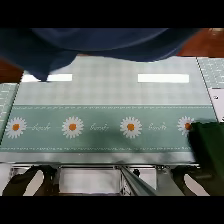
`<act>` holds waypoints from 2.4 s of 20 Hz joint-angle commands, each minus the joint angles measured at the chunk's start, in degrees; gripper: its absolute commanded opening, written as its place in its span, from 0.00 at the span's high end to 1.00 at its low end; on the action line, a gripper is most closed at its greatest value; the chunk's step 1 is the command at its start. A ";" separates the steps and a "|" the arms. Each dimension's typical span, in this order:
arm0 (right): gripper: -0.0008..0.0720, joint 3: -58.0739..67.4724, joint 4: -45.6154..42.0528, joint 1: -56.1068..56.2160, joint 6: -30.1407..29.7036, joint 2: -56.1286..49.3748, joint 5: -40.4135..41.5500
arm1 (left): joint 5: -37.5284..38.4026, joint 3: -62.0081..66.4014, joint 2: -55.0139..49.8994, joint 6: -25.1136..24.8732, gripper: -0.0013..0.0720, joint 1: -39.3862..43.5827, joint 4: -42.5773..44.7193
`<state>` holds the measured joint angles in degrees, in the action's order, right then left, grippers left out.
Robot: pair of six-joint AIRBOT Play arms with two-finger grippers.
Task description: Fold the shirts.
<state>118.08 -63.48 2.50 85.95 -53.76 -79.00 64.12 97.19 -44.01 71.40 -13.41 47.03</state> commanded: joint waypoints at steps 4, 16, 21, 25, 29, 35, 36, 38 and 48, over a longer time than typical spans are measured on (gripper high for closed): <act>0.96 2.36 -8.57 -0.07 0.52 13.81 -4.33 | 11.23 4.70 11.87 5.09 0.95 -0.42 14.53; 0.96 -42.18 -9.75 -0.09 2.97 13.51 2.78 | 8.11 -40.02 15.08 8.35 0.95 -0.37 8.94; 0.96 -51.95 -9.97 -0.09 3.45 -5.92 22.67 | -15.52 -55.45 2.47 3.69 0.95 3.65 1.81; 0.96 -41.05 -3.58 -0.92 3.58 -27.08 26.53 | -30.99 -50.88 -14.27 3.67 0.95 9.81 1.77; 0.29 -30.53 13.77 -5.55 6.75 -40.81 22.99 | -26.58 -40.13 -27.19 5.14 0.82 11.15 1.77; 0.12 -28.24 12.94 -19.43 -3.34 -39.67 -1.84 | 5.01 -32.48 -30.67 6.47 0.03 0.70 8.55; 0.12 -29.24 7.48 -21.66 -4.22 -37.79 -5.07 | 9.46 -33.90 -30.21 6.47 0.03 -2.34 9.64; 0.12 -35.93 1.46 -25.94 -5.07 -32.00 -3.96 | 12.92 -39.63 -27.71 7.43 0.03 -8.13 11.04; 0.12 -84.11 23.93 -30.36 -19.50 -1.01 13.86 | 9.77 -72.06 -13.88 3.30 0.03 -22.64 0.13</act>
<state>42.30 -43.64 -28.42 69.08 -59.72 -67.22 74.32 30.15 -59.57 75.42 -34.20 48.66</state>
